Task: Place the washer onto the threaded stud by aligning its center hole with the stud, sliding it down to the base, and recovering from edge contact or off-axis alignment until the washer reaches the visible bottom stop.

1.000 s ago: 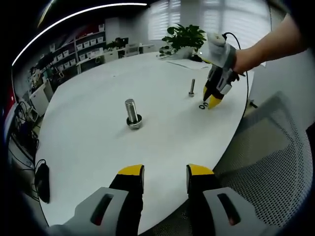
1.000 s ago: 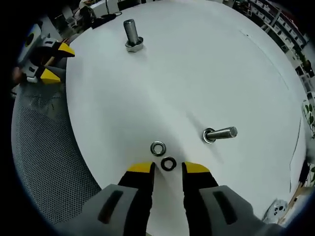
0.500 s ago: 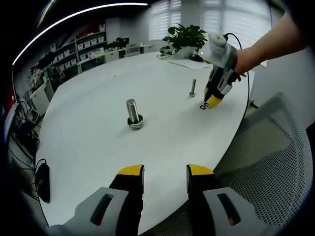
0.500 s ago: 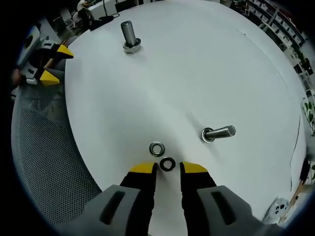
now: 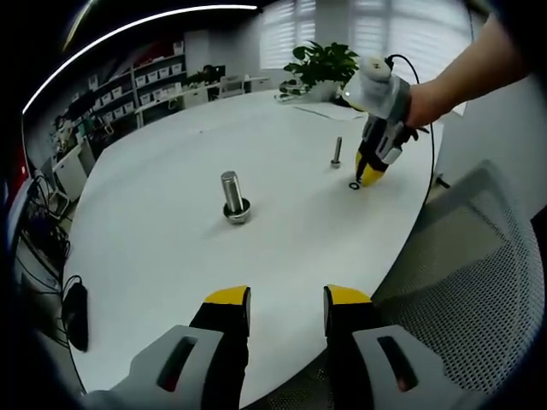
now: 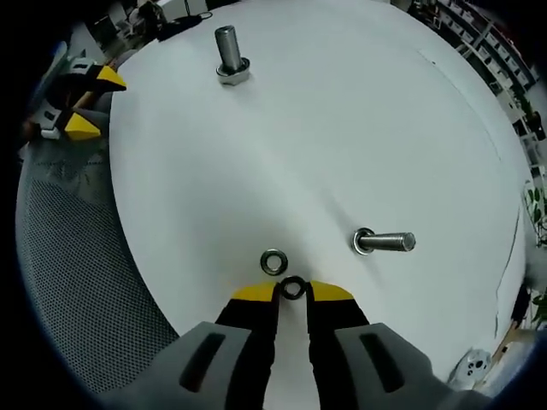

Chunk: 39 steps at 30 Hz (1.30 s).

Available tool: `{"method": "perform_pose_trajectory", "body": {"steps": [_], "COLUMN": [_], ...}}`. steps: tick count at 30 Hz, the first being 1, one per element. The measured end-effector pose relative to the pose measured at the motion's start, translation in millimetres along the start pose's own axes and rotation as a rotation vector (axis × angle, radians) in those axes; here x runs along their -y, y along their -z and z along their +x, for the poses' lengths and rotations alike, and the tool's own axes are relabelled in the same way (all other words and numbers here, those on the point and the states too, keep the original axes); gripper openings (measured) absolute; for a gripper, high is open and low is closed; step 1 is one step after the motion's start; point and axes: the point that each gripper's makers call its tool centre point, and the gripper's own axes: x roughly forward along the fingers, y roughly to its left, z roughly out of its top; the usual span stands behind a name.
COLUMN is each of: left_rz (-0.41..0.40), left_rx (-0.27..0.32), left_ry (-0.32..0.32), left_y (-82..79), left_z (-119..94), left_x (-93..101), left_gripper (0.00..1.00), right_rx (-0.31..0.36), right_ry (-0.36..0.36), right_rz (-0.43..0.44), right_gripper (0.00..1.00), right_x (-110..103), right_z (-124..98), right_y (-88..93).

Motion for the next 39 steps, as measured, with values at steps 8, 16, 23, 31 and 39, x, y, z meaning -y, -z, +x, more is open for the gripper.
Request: {"method": "perform_pose_trajectory", "body": {"steps": [8,16,23,31,39], "left_rz": [-0.002,-0.004,-0.007,-0.006,-0.008], "left_rx": [-0.016,-0.023,-0.023,-0.027,-0.019], "left_ry": [0.005,0.005,0.000,0.002,-0.007], "left_y": [3.3,5.6,5.5,6.7,5.6], "left_z": [1.7,2.7,1.8,2.1,0.2], "left_x": [0.5,0.5,-0.7,-0.2,-1.4], "left_gripper": [0.32,0.32,0.32,0.33,0.33], "right_rx": [-0.044,0.013,0.036,0.044,0.049], "right_ry": [0.021,0.046,0.056,0.038,0.043], "right_rz": [0.025,0.070,0.101,0.106,0.096], "right_gripper": [0.15,0.15,0.14,0.14,0.14], "right_x": [-1.4,-0.4,-0.4,-0.8,2.6], "right_z": [-0.1,-0.3,-0.6,-0.6,-6.6], "right_y": [0.5,1.8,2.3,2.2,2.5]}}
